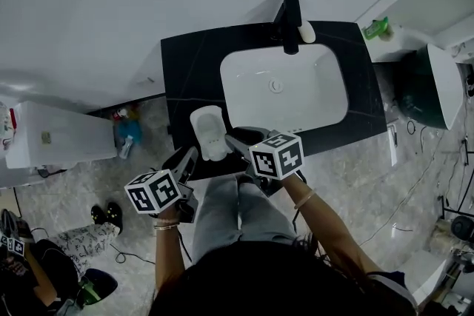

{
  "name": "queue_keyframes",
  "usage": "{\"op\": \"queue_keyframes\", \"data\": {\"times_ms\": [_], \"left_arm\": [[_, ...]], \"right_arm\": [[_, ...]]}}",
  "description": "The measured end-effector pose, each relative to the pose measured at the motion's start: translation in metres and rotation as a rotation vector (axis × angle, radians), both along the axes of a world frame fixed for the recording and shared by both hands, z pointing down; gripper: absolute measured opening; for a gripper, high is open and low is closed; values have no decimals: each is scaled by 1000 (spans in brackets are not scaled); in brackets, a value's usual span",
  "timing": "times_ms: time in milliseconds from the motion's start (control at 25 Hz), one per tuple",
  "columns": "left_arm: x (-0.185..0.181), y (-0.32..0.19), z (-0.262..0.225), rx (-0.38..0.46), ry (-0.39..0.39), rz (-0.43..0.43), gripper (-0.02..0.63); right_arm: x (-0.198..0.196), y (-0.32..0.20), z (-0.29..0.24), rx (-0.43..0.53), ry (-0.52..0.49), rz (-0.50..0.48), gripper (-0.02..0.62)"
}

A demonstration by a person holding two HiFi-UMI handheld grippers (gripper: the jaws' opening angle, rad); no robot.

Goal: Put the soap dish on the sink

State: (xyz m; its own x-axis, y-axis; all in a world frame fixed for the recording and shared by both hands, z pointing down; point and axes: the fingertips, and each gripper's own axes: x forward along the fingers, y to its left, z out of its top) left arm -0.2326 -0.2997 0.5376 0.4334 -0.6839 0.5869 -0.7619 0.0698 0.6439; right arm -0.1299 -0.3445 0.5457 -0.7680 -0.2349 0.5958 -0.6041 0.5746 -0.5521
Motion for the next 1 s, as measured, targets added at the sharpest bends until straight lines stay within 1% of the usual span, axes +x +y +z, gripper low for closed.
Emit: {"op": "queue_keyframes", "data": {"times_ms": [80,200,320,440,480,560,640,760,880,1000], "left_arm": [[2,7,-13,26,0,-13,104],[8,19,-35,65,7,-24,104],[18,28,-53,72,38,-18,103],[21,36,-66,73,42,-36,52],[22,39,-73,86,42,-46,28],[28,45,-87,114,51,-57,2],[37,53,-101,128,59,-49,2],[53,67,-115,123,25,-27,2],[66,79,-124,129,-13,-18,2],[81,89,-124,116,-36,25,2]], "right_arm": [[0,7,-12,17,5,-18,117],[4,16,-31,55,15,-24,70],[8,24,-51,92,23,-31,49],[13,33,-72,121,28,-34,38],[15,37,-79,126,25,-30,36],[21,47,-91,126,12,-17,34],[27,57,-103,119,-6,6,32],[37,72,-121,123,-25,41,26],[44,84,-132,148,-18,56,20],[47,93,-136,166,-22,57,20]]}}
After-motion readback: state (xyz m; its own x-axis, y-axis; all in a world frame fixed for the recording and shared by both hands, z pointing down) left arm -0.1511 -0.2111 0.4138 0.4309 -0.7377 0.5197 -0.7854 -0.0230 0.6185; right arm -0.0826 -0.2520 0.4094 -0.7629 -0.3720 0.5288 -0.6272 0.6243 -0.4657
